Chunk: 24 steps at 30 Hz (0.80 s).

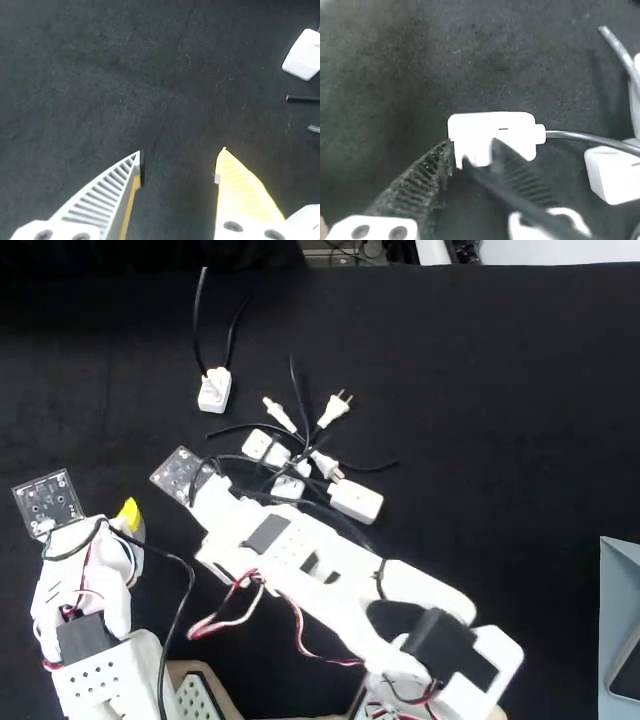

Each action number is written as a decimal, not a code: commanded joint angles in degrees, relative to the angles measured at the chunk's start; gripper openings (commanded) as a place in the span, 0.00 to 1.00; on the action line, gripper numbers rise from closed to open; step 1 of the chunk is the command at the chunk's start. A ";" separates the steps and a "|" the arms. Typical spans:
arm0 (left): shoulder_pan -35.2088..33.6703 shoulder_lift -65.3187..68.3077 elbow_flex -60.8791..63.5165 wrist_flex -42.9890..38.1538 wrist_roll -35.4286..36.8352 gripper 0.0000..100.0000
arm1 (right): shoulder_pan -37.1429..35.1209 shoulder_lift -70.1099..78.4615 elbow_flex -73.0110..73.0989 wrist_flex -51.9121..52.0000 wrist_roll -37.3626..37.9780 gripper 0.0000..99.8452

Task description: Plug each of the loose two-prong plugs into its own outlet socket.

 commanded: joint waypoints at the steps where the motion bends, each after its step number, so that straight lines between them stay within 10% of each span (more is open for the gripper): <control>1: 0.13 -0.35 -0.40 -0.70 -0.18 0.25 | -0.62 -5.49 -1.98 3.16 -0.97 0.26; 16: 8.13 -0.35 2.15 -0.70 -2.46 0.25 | 0.79 -37.85 -1.54 28.04 -1.32 0.32; 24: 13.32 0.18 1.10 -0.18 -8.62 0.25 | 15.30 -59.03 1.10 36.04 -1.41 0.02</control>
